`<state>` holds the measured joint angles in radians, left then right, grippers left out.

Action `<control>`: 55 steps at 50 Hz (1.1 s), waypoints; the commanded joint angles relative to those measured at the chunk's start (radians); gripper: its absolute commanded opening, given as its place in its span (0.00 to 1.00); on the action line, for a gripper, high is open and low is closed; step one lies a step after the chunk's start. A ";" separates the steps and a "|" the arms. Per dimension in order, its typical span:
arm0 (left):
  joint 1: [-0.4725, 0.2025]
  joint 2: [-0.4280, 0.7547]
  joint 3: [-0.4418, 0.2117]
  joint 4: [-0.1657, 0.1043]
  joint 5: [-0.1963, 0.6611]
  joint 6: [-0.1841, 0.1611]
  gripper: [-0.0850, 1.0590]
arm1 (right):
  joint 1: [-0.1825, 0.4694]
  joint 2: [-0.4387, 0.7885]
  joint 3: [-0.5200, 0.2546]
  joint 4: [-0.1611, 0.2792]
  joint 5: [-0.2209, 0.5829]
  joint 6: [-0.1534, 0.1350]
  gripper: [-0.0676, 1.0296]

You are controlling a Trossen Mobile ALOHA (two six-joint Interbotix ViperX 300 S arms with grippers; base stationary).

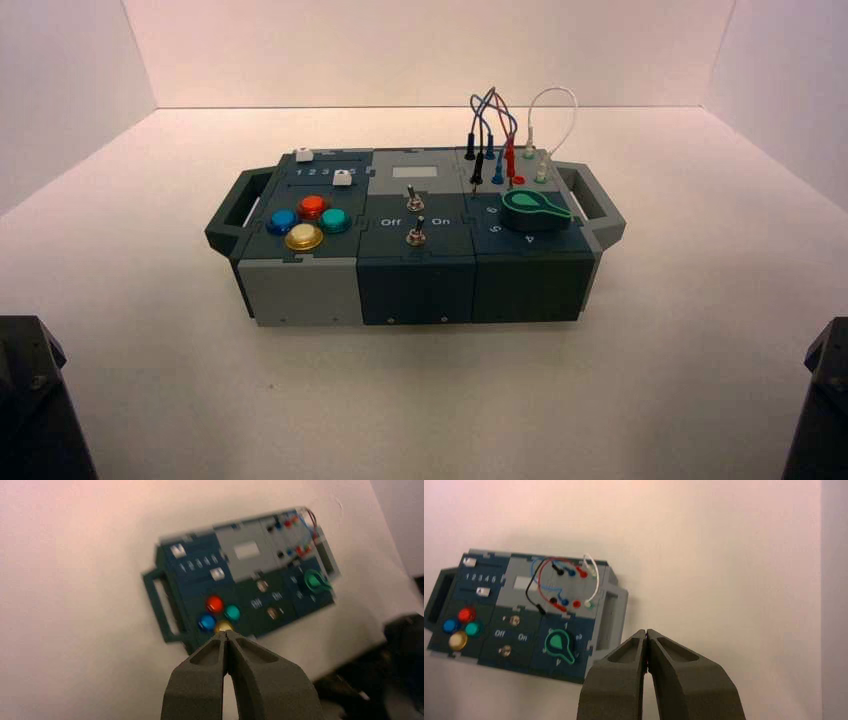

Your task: Flip the bottom switch off with the left gripper.

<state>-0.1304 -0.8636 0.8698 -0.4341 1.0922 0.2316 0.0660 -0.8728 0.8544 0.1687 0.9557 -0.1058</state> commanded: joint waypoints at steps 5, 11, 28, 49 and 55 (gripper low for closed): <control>-0.051 0.051 -0.054 -0.021 0.074 -0.034 0.05 | 0.002 0.061 -0.072 0.005 0.077 -0.008 0.04; -0.074 0.077 -0.067 -0.023 0.121 -0.066 0.05 | 0.003 0.084 -0.080 0.005 0.100 -0.008 0.04; -0.100 0.186 -0.103 -0.003 0.175 -0.077 0.05 | 0.041 0.189 -0.094 0.003 0.129 -0.035 0.04; -0.288 0.330 -0.094 0.003 0.006 -0.141 0.05 | 0.104 0.284 -0.048 0.021 0.040 -0.003 0.04; -0.339 0.379 -0.091 0.005 -0.052 -0.175 0.05 | 0.104 0.298 -0.029 0.031 0.000 0.008 0.04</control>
<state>-0.4326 -0.5154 0.7946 -0.4310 1.0845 0.0767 0.1657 -0.5829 0.8314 0.1902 0.9817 -0.1028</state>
